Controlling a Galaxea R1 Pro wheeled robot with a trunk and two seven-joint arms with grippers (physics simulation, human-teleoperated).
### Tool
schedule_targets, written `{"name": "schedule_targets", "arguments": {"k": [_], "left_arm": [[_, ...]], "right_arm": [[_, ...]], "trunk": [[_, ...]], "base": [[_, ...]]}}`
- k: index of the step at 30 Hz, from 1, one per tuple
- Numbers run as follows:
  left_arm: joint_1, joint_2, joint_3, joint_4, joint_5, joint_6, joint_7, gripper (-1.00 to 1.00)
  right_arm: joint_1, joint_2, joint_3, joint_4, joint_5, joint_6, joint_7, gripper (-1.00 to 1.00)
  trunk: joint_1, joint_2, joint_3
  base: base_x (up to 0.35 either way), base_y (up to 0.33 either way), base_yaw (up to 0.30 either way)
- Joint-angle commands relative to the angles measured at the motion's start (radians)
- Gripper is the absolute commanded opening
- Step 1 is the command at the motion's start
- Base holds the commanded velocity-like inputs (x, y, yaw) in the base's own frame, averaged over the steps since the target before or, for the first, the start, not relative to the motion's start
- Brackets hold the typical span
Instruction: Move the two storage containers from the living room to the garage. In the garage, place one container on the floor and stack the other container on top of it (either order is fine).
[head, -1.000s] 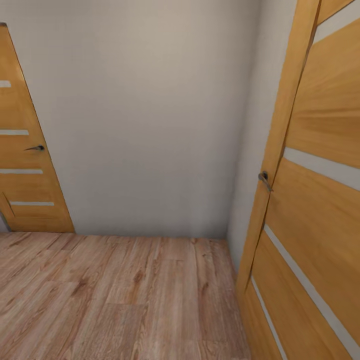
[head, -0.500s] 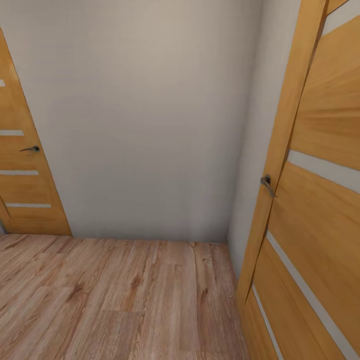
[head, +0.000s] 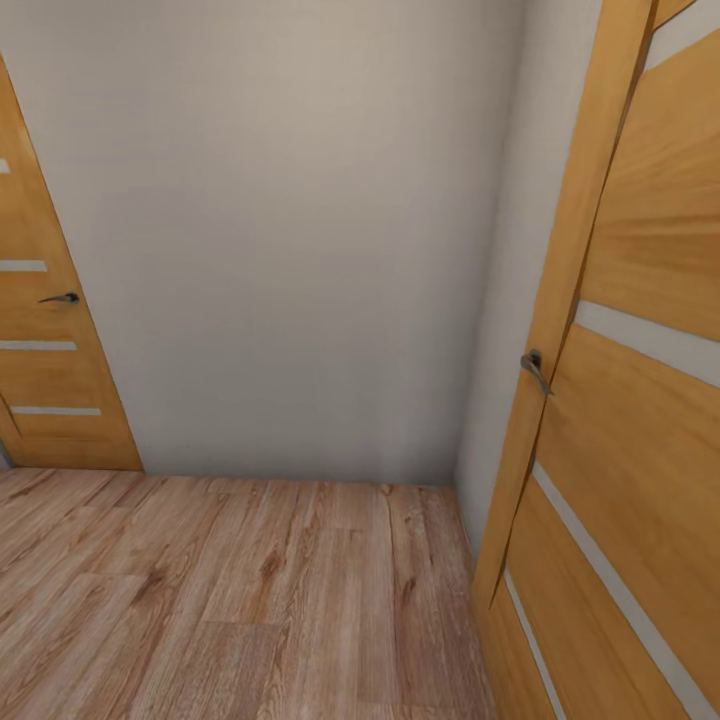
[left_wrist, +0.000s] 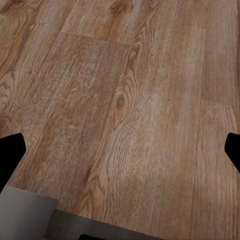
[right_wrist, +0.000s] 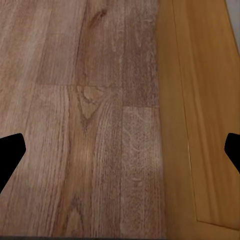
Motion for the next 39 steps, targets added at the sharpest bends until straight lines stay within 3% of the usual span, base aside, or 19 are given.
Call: {"name": "schedule_targets", "arguments": {"k": [1,13,26,39], "left_arm": [[-0.002,-0.001,0.003,0.004,0.001,-0.005,0.0,1.0],[-0.002,-0.001,0.004,0.004,0.001,-0.004,-0.001,1.0],[-0.002,0.001,0.005,0.004,0.001,-0.001,-0.001,1.0],[-0.002,0.0,0.005,0.004,0.001,-0.001,-0.001,1.0]], "right_arm": [[0.001,0.0,0.001,-0.002,0.0,-0.002,-0.003,1.0],[0.001,0.0,0.0,-0.002,0.0,-0.002,-0.004,1.0],[0.001,0.0,-0.001,-0.002,0.0,0.0,-0.004,1.0],[0.0,0.0,-0.001,-0.002,0.0,0.0,-0.003,1.0]], "trunk": [[0.0,-0.001,-0.001],[0.0,-0.001,-0.001],[0.0,-0.001,-0.001],[0.0,-0.001,-0.001]], "base": [[0.0,0.0,0.0],[0.002,0.0,0.0],[0.262,0.0,0.0],[0.022,0.0,0.0]]}}
